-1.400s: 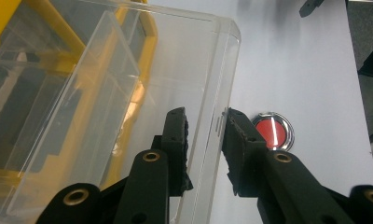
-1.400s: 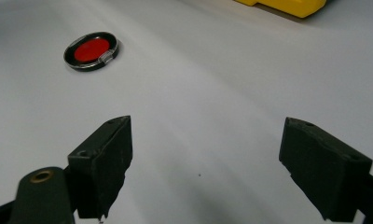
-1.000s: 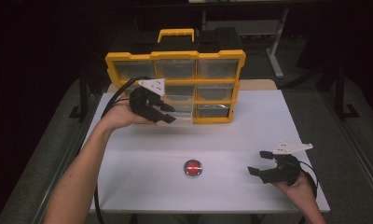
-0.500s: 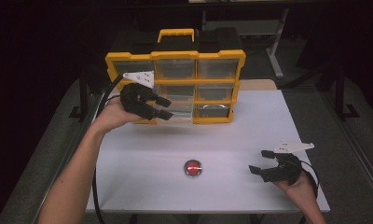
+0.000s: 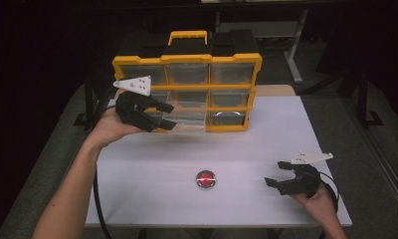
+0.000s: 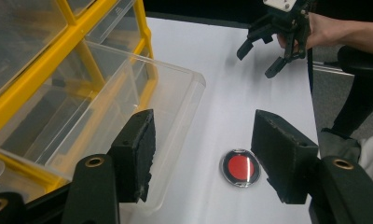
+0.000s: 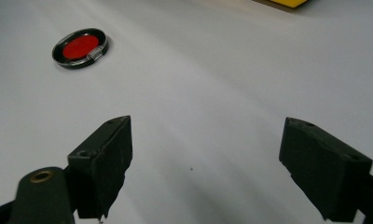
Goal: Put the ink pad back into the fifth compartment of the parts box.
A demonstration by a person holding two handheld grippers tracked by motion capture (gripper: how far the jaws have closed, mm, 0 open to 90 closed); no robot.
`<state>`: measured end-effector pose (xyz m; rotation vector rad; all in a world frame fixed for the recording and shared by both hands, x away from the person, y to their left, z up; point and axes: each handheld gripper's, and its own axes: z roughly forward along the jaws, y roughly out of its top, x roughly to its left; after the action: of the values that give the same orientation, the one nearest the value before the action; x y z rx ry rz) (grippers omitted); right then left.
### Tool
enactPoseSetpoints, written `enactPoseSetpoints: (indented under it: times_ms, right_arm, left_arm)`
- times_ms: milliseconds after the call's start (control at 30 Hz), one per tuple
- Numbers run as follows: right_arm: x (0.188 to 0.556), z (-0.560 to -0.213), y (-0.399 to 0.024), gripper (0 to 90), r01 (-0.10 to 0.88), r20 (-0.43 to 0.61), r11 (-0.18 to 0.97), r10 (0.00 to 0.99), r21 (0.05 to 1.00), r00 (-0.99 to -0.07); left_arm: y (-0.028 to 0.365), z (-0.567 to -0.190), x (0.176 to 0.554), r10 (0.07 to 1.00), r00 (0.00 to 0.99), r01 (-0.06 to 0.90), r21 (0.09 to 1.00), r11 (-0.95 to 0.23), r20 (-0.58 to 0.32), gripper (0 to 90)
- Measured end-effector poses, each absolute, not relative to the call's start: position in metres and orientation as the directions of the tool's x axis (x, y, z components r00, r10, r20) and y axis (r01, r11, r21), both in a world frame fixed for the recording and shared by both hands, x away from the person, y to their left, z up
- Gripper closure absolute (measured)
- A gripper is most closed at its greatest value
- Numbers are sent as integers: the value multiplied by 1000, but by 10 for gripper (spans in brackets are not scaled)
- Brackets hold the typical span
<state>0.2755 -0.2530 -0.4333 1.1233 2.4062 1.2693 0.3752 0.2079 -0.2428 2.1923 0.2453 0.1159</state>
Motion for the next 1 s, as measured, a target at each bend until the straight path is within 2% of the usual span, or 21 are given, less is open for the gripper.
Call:
enactPoseSetpoints:
  times_ms: [1000]
  right_arm:
    - [279, -440, -254, 162, 556, 178, 364, 696, 747, -695]
  left_arm:
    - [251, -269, 334, 344, 939, 178, 840, -512, 10, 286]
